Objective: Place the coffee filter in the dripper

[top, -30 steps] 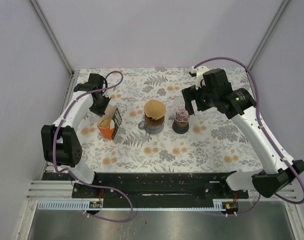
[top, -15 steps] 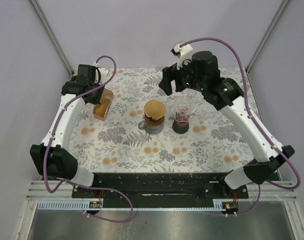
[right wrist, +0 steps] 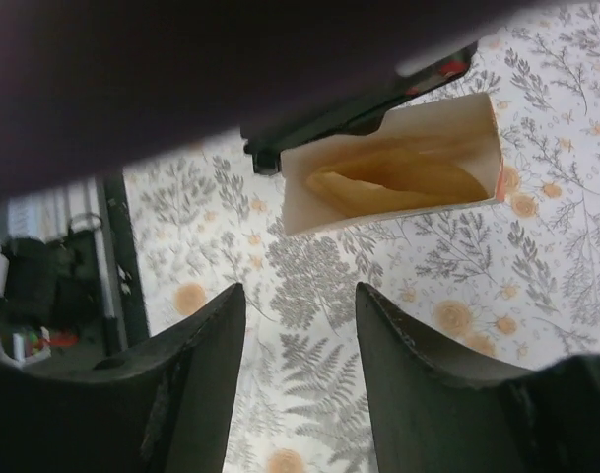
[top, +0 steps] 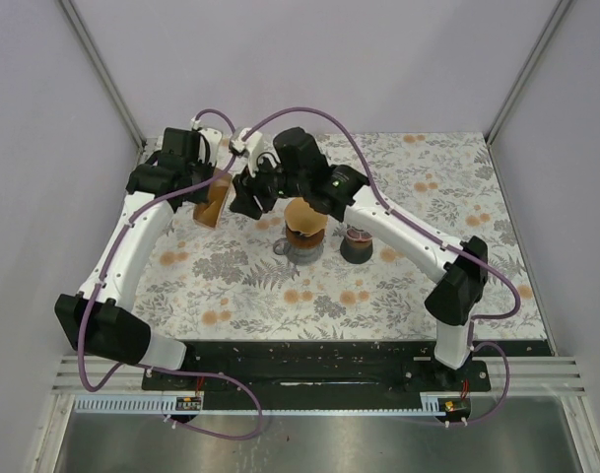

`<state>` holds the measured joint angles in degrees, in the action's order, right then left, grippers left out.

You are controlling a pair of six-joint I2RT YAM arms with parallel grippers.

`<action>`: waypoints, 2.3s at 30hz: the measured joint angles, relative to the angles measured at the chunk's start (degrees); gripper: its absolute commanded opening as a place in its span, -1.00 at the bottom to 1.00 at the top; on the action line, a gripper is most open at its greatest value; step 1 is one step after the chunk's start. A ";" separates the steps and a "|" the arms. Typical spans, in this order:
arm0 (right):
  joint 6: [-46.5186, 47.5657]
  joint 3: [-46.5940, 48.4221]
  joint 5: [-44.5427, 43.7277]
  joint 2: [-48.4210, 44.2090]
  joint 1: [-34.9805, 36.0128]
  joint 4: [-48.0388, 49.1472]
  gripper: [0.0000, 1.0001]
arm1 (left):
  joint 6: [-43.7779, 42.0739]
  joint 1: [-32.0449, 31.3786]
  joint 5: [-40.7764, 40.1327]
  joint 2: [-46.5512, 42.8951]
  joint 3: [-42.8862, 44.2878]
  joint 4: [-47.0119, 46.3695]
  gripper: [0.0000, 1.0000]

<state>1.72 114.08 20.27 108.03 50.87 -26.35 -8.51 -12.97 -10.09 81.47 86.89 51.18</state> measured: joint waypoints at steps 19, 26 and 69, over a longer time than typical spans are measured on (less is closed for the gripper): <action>27.93 -12.90 10.67 -1.62 1.11 16.68 0.07 | -2.49 0.59 9.25 -1.62 -1.42 4.76 -1.00; 15.23 -14.53 6.99 -1.92 0.79 21.22 0.44 | 0.48 4.00 8.76 -2.05 -1.36 4.87 -1.00; -24.17 4.57 -28.00 14.84 1.49 10.56 -1.00 | 13.16 3.58 6.40 -3.43 -1.25 -2.08 -1.00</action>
<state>-22.46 118.65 -7.73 122.87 52.36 -15.79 4.64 -9.39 -3.68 78.04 85.65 49.10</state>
